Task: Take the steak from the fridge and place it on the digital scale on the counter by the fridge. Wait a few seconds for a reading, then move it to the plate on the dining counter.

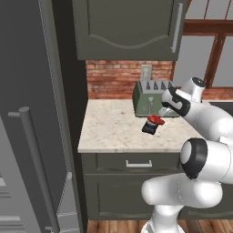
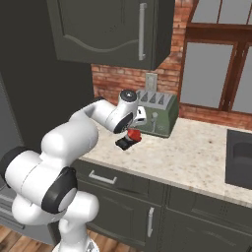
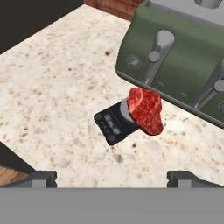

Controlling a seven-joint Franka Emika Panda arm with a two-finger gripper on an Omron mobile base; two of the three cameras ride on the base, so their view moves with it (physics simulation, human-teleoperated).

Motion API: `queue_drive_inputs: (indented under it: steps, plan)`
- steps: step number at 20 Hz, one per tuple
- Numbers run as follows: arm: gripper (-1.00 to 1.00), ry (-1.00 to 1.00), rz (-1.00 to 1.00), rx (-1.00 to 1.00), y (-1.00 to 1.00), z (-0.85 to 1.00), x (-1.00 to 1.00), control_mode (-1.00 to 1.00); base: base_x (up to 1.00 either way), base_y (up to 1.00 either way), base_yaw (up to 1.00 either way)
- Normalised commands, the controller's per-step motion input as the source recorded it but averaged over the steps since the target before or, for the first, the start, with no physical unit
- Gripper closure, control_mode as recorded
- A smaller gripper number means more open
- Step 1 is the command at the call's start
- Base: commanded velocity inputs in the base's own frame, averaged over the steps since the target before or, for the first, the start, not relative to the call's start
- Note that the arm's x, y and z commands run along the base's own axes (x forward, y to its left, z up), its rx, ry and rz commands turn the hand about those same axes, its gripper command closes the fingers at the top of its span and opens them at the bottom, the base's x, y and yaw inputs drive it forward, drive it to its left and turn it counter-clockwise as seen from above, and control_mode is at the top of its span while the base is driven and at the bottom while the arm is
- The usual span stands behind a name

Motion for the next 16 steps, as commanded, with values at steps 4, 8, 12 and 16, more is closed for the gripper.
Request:
queue_drive_inputs:
  steps: [4,8,12,16]
  plan:
    - [-1.00,0.00,0.00,0.00,0.00,0.00,0.00,-1.00,0.00,0.00,0.00]
    - [-1.00,0.00,0.00,0.00,0.00,0.00,0.00,-1.00,0.00,0.00,0.00]
    - [-1.00,0.00,0.00,0.00,0.00,0.00,0.00,-1.00,0.00,0.00,0.00]
    - [-1.00,0.00,0.00,0.00,0.00,0.00,0.00,-1.00,0.00,0.00,0.00]
